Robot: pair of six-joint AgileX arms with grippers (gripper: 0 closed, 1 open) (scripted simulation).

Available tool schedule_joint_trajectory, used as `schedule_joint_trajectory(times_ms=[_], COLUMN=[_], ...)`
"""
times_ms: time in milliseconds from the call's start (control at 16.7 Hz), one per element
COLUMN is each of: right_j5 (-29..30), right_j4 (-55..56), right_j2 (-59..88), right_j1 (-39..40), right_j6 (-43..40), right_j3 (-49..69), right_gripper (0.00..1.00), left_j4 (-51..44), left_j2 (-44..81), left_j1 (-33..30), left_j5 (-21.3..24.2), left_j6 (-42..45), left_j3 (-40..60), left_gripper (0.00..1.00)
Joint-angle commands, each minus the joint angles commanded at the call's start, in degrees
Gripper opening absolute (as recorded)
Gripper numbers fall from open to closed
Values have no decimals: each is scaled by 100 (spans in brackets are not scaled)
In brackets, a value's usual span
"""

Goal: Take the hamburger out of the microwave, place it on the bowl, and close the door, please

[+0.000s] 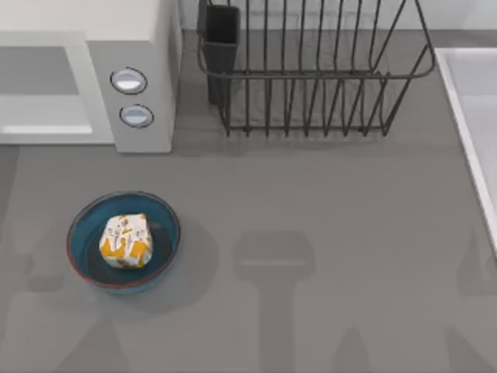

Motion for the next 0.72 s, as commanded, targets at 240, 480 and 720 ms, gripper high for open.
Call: schedule_joint_trajectory(times_ms=[240, 480, 720], right_j5=[0, 0, 0], right_j4=[0, 0, 0], right_j2=[0, 0, 0], right_j1=[0, 0, 0], right_j6=[0, 0, 0], right_j3=[0, 0, 0], right_gripper=[100, 100, 100], left_j4=[-15, -126, -194], left_j2=[100, 95, 99], left_j1=[-44, -670, -1038], left_j5=[-40, -665, -1033], left_j6=[5, 6, 7], left_j3=[126, 235, 309], left_gripper=[0, 0, 0])
